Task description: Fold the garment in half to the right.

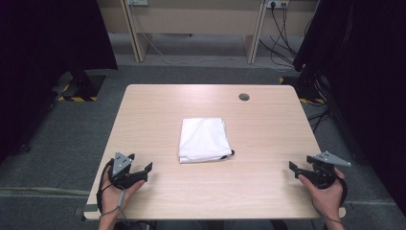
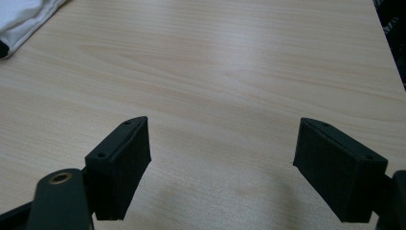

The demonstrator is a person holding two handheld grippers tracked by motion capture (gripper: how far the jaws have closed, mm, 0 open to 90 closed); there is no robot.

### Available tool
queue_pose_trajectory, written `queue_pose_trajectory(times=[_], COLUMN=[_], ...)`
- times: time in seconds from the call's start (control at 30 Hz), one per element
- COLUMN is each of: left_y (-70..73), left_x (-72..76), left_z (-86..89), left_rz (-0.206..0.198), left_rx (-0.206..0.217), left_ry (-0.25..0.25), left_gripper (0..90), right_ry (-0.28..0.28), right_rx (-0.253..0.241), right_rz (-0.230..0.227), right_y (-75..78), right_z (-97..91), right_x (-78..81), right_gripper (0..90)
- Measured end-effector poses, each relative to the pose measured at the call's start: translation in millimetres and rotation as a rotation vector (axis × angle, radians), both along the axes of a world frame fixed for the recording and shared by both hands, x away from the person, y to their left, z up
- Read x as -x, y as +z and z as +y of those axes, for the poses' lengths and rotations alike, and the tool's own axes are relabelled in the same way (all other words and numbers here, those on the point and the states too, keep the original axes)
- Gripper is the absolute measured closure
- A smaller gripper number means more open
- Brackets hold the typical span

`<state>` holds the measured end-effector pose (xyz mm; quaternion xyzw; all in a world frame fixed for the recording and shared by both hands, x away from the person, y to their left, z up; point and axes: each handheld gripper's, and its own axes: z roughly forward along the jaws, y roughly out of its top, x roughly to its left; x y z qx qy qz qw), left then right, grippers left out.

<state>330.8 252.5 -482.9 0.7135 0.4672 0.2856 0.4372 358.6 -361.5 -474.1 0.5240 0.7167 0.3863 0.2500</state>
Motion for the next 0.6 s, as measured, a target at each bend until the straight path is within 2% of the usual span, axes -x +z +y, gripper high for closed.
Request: queue_pose_trajectory(times=[0.6], left_y=[0.1], left_x=[2.0], left_z=[0.0], left_rz=[-0.013], left_rx=[-0.001], left_ry=[-0.001], left_gripper=[21.9], right_ry=[0.008], right_rx=[0.006], right_rz=[0.000], right_y=[0.0], right_z=[0.6], right_x=[0.3], right_gripper=[19.7])
